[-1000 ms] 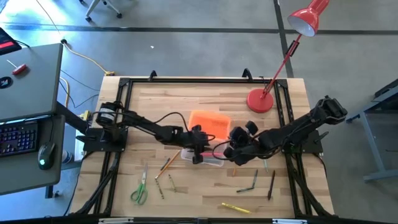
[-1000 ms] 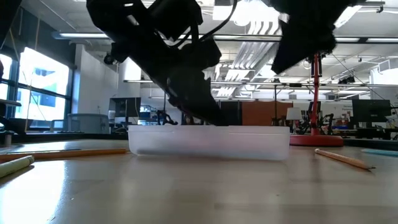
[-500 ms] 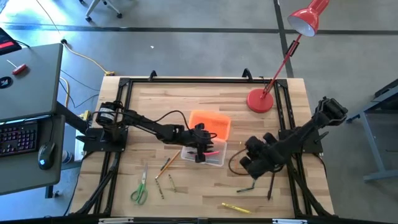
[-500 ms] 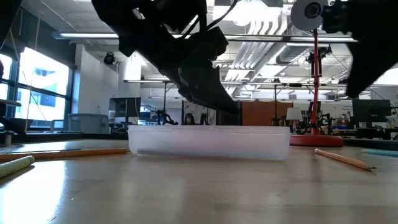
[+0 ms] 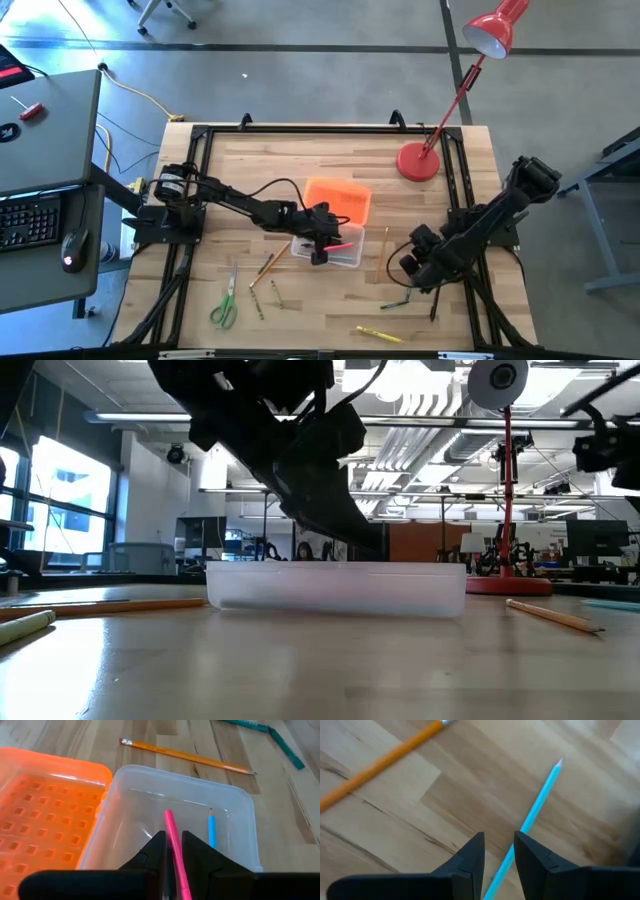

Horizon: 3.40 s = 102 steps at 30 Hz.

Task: Pick & place school supplies into a supply box
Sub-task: Put the light blue pen into the supply box

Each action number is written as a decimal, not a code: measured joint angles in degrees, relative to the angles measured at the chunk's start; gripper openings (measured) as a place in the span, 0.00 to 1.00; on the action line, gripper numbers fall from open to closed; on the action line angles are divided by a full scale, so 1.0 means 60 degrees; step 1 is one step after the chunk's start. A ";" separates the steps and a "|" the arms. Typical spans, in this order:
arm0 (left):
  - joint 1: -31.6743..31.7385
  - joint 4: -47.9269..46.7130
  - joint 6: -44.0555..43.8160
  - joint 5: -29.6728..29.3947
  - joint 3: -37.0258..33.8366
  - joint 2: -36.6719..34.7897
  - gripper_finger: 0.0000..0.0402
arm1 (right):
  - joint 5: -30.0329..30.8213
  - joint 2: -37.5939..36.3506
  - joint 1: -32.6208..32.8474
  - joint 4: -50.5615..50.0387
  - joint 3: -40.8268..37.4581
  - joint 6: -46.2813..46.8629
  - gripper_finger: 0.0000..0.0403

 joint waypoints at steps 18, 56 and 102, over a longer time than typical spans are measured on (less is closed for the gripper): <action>0.0004 0.0321 -0.0056 0.0020 0.0000 0.0000 0.18 | 0.0543 -0.0011 -0.0395 0.0628 -0.1050 -0.0020 0.21; 0.0004 0.0293 -0.0310 -0.0115 0.0000 0.0000 0.18 | 0.5409 0.0914 -0.1090 0.9339 -0.5577 -0.3110 0.15; 0.0003 -0.5421 0.0910 -0.3550 0.0000 -0.7079 0.06 | 0.2390 0.2625 -0.5133 1.1827 0.2399 -1.4900 0.00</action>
